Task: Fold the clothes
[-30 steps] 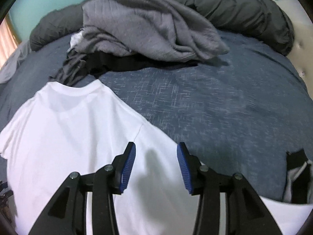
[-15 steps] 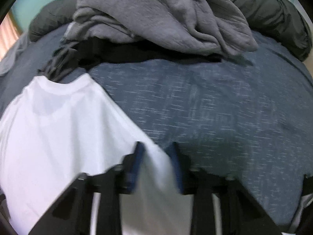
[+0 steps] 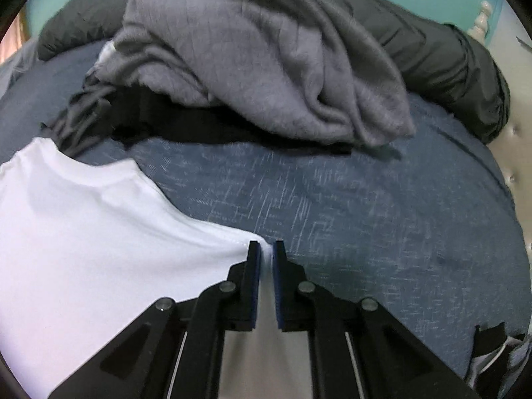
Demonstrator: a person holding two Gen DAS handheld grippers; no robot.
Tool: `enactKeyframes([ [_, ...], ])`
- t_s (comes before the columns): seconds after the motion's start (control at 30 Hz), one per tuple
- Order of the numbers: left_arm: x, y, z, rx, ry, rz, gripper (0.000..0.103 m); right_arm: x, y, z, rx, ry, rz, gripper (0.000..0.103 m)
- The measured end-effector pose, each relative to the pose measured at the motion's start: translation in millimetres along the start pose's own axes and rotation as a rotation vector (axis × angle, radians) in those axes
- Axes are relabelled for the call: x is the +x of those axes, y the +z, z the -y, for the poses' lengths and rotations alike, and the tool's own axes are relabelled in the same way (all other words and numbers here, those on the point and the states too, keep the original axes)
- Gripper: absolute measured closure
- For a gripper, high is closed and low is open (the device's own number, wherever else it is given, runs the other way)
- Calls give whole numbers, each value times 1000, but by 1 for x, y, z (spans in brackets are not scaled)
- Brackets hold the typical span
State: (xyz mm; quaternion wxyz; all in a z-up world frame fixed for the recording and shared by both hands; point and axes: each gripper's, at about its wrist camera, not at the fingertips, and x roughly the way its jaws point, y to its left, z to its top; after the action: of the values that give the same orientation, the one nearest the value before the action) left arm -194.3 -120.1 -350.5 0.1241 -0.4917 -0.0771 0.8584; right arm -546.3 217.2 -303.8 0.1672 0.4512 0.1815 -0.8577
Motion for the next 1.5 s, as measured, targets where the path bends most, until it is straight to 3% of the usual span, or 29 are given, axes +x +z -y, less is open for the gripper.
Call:
enactKeyframes([
  [0.13, 2, -2, -1, -2, -4, -2, 52, -20, -16, 12, 57, 31, 25, 93],
  [0.17, 2, -2, -1, -3, -4, -2, 52, -25, -20, 16, 71, 38, 31, 89],
  [0.2, 2, -2, -1, -3, -4, -2, 52, -30, -24, 19, 85, 46, 37, 78],
  [0.53, 0, -5, 1, -17, -6, -4, 50, -81, -65, 50, 230, 124, 98, 75],
  [0.67, -1, -7, 1, -21, -7, -4, 49, -118, -131, 59, 350, 208, 99, 60],
  [0.83, -2, -9, 4, -31, -16, -4, 42, -142, -195, 45, 437, 264, 78, 60],
  [0.97, -4, -9, 7, -31, -23, -3, 42, -132, -223, 41, 560, 293, 33, 60],
  [1.17, -3, -9, 4, -42, -30, -3, 42, -112, -225, 54, 751, 367, 78, 60],
  [1.27, -2, -7, 4, -44, -31, -4, 42, -101, -226, 63, 835, 403, 82, 67],
  [1.3, -2, -7, 4, -44, -32, -4, 42, -101, -226, 65, 840, 400, 87, 85],
  [1.33, -2, -7, 4, -44, -32, -4, 42, -100, -226, 66, 845, 397, 92, 96],
  [1.5, -2, -6, 4, -47, -33, -3, 42, -107, -224, 78, 846, 349, 134, 98],
])
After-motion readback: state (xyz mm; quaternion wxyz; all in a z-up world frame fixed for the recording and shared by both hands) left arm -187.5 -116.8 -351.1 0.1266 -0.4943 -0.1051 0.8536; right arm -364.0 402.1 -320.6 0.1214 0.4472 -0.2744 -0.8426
